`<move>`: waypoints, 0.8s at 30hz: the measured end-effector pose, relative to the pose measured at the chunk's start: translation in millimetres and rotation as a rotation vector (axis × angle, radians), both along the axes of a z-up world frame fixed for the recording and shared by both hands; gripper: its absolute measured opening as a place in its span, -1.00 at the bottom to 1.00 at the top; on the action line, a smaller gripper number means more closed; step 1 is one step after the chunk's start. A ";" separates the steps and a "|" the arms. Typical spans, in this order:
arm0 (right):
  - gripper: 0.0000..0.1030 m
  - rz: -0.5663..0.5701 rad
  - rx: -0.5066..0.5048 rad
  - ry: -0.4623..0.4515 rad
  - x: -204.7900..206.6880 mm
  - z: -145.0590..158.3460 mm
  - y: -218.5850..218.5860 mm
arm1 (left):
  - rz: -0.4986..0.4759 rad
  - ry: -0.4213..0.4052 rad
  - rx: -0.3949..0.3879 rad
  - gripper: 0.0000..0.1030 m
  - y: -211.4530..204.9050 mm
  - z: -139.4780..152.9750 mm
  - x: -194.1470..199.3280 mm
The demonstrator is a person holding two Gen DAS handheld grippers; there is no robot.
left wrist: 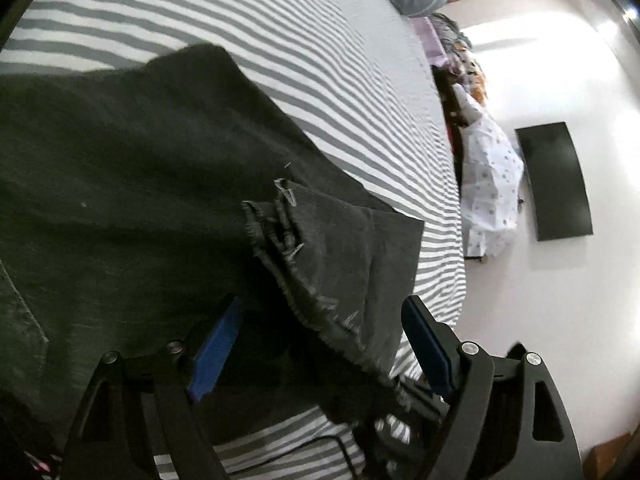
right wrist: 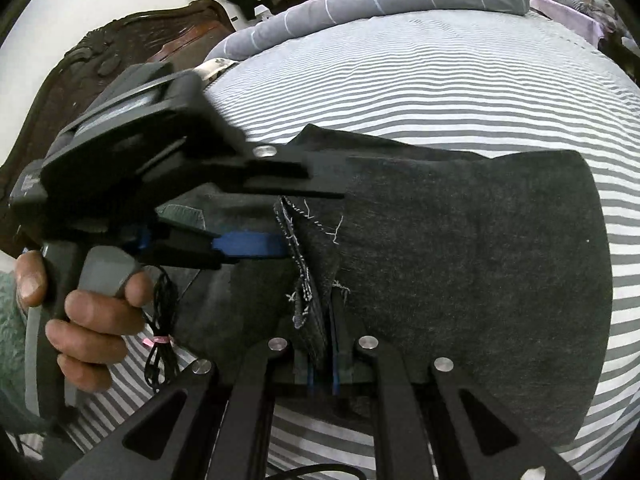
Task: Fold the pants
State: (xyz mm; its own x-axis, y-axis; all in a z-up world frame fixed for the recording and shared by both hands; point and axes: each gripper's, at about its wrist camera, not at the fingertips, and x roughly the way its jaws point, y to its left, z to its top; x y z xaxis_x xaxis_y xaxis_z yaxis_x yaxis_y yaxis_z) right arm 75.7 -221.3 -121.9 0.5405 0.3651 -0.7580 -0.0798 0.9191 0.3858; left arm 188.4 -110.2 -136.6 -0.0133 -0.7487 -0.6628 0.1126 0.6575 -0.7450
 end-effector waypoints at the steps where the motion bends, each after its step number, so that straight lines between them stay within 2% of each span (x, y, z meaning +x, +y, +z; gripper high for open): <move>1: -0.79 0.000 0.006 -0.002 -1.2 -0.1 -0.2 | 0.005 -0.003 0.011 0.51 -3.3 -0.6 -1.8; 2: -0.74 -0.001 0.015 -0.001 -1.6 0.1 -1.0 | 0.014 -0.012 0.025 0.44 -3.7 0.1 -2.0; 4: -0.64 -0.006 0.031 0.001 -7.3 1.9 -1.3 | 0.012 -0.046 0.049 -0.02 -3.9 0.9 -3.8; 6: -0.33 -0.026 0.040 0.005 -16.4 4.7 -2.7 | 0.011 -0.062 0.078 -0.28 -3.5 1.5 -5.8; 7: -0.28 -0.044 0.055 0.005 -23.5 6.2 -3.6 | 0.012 -0.067 0.081 -0.36 -2.8 2.1 -7.1; 10: -0.22 -0.071 0.124 0.031 -43.5 4.6 -4.6 | 0.001 -0.068 0.072 -0.36 -2.6 4.6 -12.2; 14: -0.18 -0.098 0.225 0.094 -62.7 -12.1 -3.8 | -0.013 -0.082 0.083 -0.36 -3.9 5.9 -26.4; 18: -0.16 -0.109 0.289 0.155 -62.5 -32.2 2.2 | -0.004 -0.065 0.090 -0.36 -4.7 2.5 -33.6; 20: -0.08 -0.122 0.317 0.153 -60.8 -35.7 5.1 | -0.008 -0.074 0.083 -0.36 -5.0 4.6 -37.3; 21: 0.01 -0.133 0.330 0.138 -60.3 -36.7 6.1 | -0.012 -0.083 0.078 -0.42 -5.0 7.0 -37.9; 22: 0.06 -0.148 0.341 0.130 -59.9 -38.2 5.5 | -0.020 -0.096 0.074 -0.77 -6.3 10.8 -37.9; 23: 0.12 -0.172 0.358 0.123 -59.2 -40.0 4.1 | -0.021 -0.101 0.074 -0.94 -5.3 13.5 -37.1; 24: 0.16 -0.189 0.373 0.118 -59.3 -40.8 3.4 | -0.017 -0.103 0.070 -0.94 -4.9 16.8 -35.6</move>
State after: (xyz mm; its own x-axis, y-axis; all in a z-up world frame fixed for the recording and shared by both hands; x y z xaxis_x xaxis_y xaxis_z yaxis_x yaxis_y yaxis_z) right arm 16.4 -217.8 -162.7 0.5419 0.5288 -0.6532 0.1404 0.7094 0.6907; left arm 152.8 -115.1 -119.8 0.0455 -0.7010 -0.7117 0.1982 0.7046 -0.6813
